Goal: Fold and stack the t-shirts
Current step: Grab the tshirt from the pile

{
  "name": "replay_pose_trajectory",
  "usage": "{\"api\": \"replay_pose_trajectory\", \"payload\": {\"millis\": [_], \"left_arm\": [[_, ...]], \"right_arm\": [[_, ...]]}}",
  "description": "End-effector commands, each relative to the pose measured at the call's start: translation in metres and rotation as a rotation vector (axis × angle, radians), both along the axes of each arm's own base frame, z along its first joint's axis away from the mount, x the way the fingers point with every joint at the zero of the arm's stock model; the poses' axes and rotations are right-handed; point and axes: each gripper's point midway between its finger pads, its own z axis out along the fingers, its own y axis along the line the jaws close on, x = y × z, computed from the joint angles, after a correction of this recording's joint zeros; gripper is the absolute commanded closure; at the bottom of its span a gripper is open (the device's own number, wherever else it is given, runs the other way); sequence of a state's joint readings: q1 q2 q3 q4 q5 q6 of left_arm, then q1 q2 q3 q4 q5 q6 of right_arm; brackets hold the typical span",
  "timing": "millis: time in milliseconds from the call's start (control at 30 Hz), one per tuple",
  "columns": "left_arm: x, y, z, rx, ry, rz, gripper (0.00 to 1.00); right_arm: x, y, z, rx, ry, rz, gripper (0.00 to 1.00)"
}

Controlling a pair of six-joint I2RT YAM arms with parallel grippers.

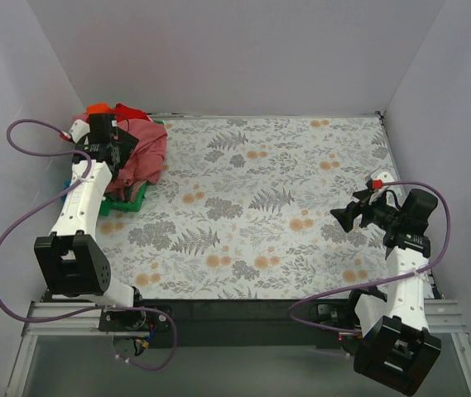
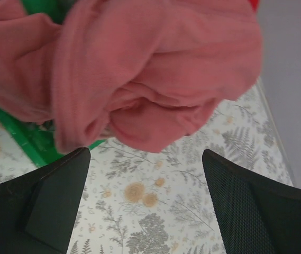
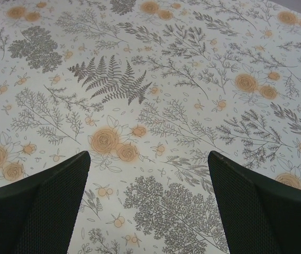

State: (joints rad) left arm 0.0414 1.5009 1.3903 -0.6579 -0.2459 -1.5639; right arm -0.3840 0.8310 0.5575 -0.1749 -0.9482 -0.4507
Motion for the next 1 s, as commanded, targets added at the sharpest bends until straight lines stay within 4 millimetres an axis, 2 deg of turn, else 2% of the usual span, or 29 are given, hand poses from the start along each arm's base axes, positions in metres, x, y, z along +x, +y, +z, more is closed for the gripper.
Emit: {"api": "replay_pose_trajectory", "payload": {"millis": [0, 233, 333, 367, 467, 500, 567, 600, 633, 667, 700, 733, 767, 800, 833, 867, 933, 967], "left_arm": [[-0.038, 0.038, 0.003, 0.104, 0.089, 0.215, 0.14], [-0.046, 0.055, -0.004, 0.178, 0.145, 0.292, 0.15], [-0.043, 0.06, -0.008, 0.205, 0.157, 0.307, 0.17], [-0.039, 0.06, -0.015, 0.207, 0.173, 0.302, 0.19], [-0.025, 0.06, -0.019, 0.205, 0.175, 0.286, 0.29], [-0.021, 0.061, -0.026, 0.21, 0.195, 0.278, 0.41], [-0.01, 0.06, -0.027, 0.21, 0.191, 0.253, 0.57], [-0.007, 0.06, -0.028, 0.216, 0.193, 0.24, 0.7], [-0.002, 0.06, -0.022, 0.242, 0.18, 0.2, 0.94], [0.005, 0.052, -0.017, 0.228, 0.158, 0.137, 1.0], [0.009, 0.046, -0.006, 0.237, 0.128, 0.069, 1.0], [0.018, 0.036, 0.028, 0.289, 0.015, -0.067, 1.0], [0.021, 0.002, 0.041, 0.245, -0.078, -0.273, 1.0], [0.021, -0.014, 0.065, 0.242, -0.186, -0.361, 1.0], [0.016, -0.026, 0.127, 0.271, -0.401, -0.398, 1.0], [0.011, -0.045, 0.146, 0.246, -0.489, -0.493, 1.0], [0.003, -0.058, 0.198, 0.233, -0.651, -0.52, 1.0], [0.001, -0.067, 0.213, 0.194, -0.702, -0.545, 1.0]], "right_arm": [[0.003, 0.0, 0.006, -0.004, -0.009, 0.011, 0.02], [0.003, 0.0, 0.004, 0.002, 0.006, 0.01, 0.02], [0.003, 0.0, 0.003, 0.003, 0.009, 0.01, 0.02], [0.003, 0.0, 0.003, 0.006, 0.01, 0.011, 0.02], [0.004, 0.0, 0.002, 0.01, 0.017, 0.011, 0.02], [0.004, 0.0, 0.002, 0.01, 0.017, 0.011, 0.02], [0.004, 0.0, 0.003, 0.009, 0.017, 0.009, 0.02], [0.004, 0.0, 0.002, 0.009, 0.019, 0.008, 0.02], [0.004, 0.0, 0.002, 0.008, 0.019, 0.007, 0.02], [0.004, 0.0, 0.002, 0.009, 0.021, 0.007, 0.02], [0.004, 0.0, 0.002, 0.008, 0.019, 0.007, 0.02], [0.004, 0.0, 0.002, 0.008, 0.019, 0.007, 0.02], [0.003, 0.0, 0.002, 0.012, 0.021, 0.01, 0.02], [0.003, 0.001, 0.003, 0.013, 0.019, 0.014, 0.02], [0.003, 0.001, 0.003, 0.014, 0.019, 0.017, 0.02], [0.004, 0.002, 0.003, 0.016, 0.021, 0.019, 0.02], [0.004, 0.002, 0.002, 0.017, 0.024, 0.019, 0.02], [0.004, 0.002, 0.002, 0.018, 0.025, 0.02, 0.02]]}}
